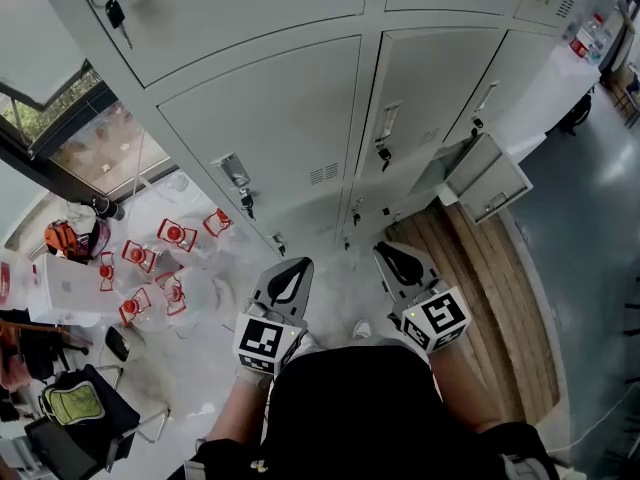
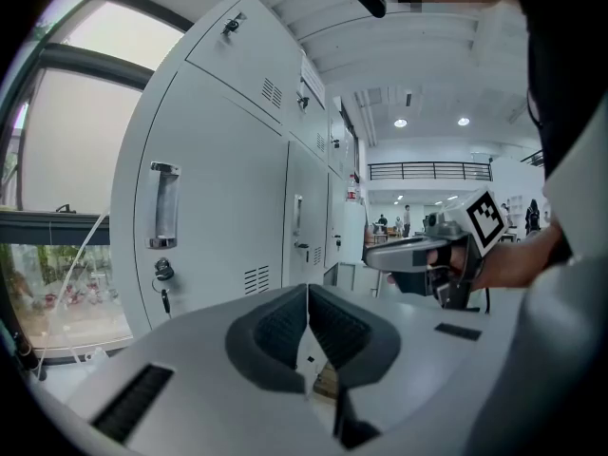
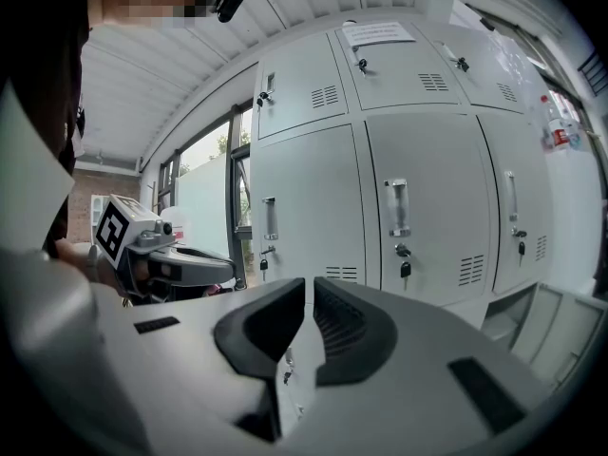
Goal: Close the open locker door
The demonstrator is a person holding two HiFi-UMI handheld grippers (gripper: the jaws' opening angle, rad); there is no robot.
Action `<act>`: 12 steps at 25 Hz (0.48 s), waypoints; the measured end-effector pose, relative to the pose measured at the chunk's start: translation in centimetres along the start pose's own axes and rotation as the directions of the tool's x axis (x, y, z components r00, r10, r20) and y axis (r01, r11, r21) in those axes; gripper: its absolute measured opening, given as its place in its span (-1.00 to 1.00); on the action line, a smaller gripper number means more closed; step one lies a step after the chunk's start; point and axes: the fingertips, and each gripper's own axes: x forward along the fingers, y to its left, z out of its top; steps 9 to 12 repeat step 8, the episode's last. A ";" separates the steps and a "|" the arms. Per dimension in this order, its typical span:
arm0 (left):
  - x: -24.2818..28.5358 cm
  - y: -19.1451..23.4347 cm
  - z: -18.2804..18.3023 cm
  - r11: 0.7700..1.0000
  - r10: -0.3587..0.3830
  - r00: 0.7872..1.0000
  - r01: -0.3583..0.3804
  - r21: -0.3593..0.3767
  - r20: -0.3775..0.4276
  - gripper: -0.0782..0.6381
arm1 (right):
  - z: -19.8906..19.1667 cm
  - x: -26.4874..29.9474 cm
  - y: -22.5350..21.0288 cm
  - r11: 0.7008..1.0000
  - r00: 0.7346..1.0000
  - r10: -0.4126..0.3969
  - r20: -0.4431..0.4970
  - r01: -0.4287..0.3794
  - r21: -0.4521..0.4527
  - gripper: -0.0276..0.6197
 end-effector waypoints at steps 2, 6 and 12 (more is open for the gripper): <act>0.0 0.1 0.1 1.000 0.001 1.000 -0.001 0.001 0.001 -0.71 | -0.1 0.1 0.1 1.000 1.000 0.003 -0.001 -0.003 0.001 -0.79; 0.0 0.2 -0.4 1.000 0.005 1.000 -0.005 -0.009 -0.010 -0.72 | -0.1 0.3 0.1 1.000 1.000 0.006 0.000 -0.006 0.003 -0.79; -0.1 0.3 -1.0 1.000 0.007 1.000 -0.007 -0.016 -0.023 -0.71 | -0.1 0.3 0.0 1.000 1.000 0.006 0.001 -0.006 0.004 -0.79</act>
